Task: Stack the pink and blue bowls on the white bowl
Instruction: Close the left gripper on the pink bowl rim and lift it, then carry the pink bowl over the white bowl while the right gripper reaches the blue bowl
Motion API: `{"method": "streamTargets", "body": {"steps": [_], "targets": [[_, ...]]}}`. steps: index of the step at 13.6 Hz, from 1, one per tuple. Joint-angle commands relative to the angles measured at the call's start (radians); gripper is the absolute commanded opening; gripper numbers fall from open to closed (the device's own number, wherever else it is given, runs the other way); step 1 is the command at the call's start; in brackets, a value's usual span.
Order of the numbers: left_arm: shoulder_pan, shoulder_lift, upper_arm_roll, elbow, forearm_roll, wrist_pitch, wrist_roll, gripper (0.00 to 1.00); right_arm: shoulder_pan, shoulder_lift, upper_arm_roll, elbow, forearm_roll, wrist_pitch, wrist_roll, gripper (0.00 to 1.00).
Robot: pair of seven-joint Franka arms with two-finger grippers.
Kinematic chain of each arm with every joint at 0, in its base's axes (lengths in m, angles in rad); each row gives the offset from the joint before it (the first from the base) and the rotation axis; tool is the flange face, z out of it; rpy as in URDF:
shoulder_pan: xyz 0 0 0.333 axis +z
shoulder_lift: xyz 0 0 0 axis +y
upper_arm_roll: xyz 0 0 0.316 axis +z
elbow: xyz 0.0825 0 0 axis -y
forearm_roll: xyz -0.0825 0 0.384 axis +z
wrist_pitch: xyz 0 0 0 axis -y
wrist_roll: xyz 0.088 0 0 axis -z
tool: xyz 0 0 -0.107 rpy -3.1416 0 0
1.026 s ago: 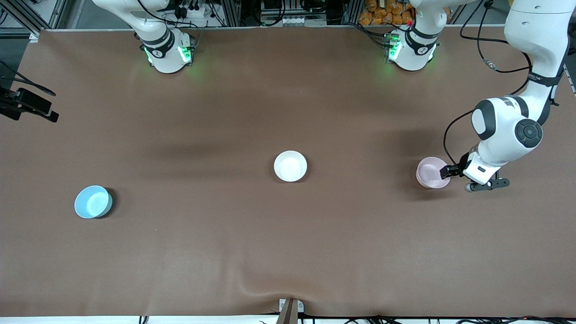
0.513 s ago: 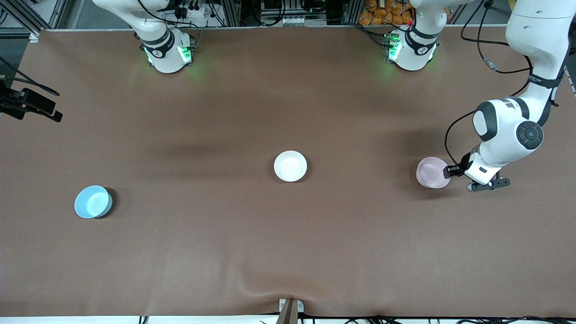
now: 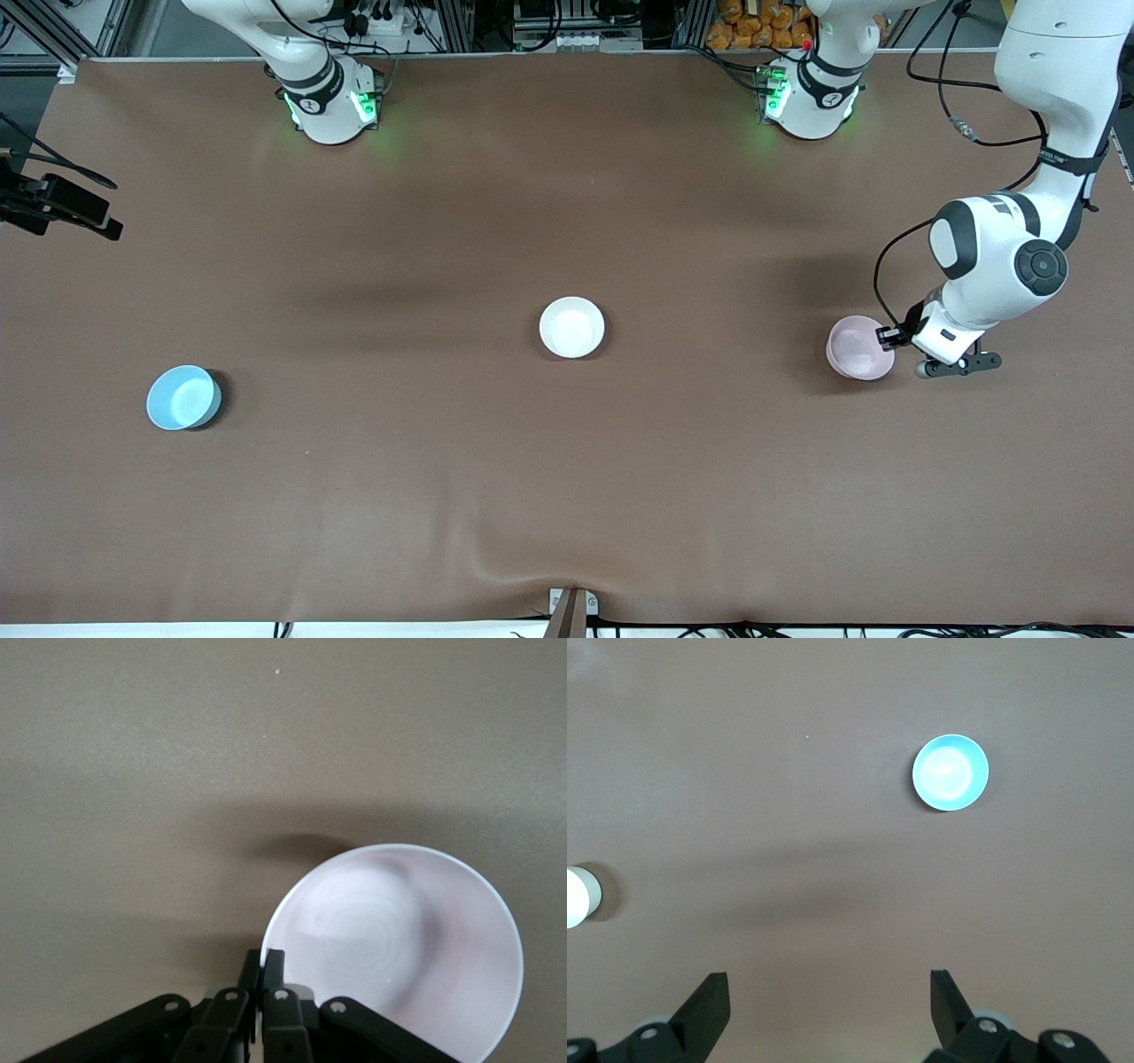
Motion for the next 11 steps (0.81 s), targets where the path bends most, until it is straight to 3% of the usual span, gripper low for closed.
{"method": "streamTargets", "body": {"steps": [1, 5, 11], "targets": [[0.010, -0.014, -0.007, -0.001, 0.020, -0.022, 0.055, 0.00, 0.001, -0.014, 0.000, 0.000, -0.004, -0.008, 0.021, 1.00], [0.009, -0.090, -0.027, 0.013, 0.006, -0.189, 0.129, 0.00, -0.007, -0.013, -0.008, 0.003, -0.006, -0.010, 0.012, 1.00], [0.007, -0.186, -0.190, 0.071, -0.108, -0.428, 0.008, 0.00, -0.027, -0.004, -0.010, 0.032, -0.024, 0.001, 0.010, 1.00]]}}
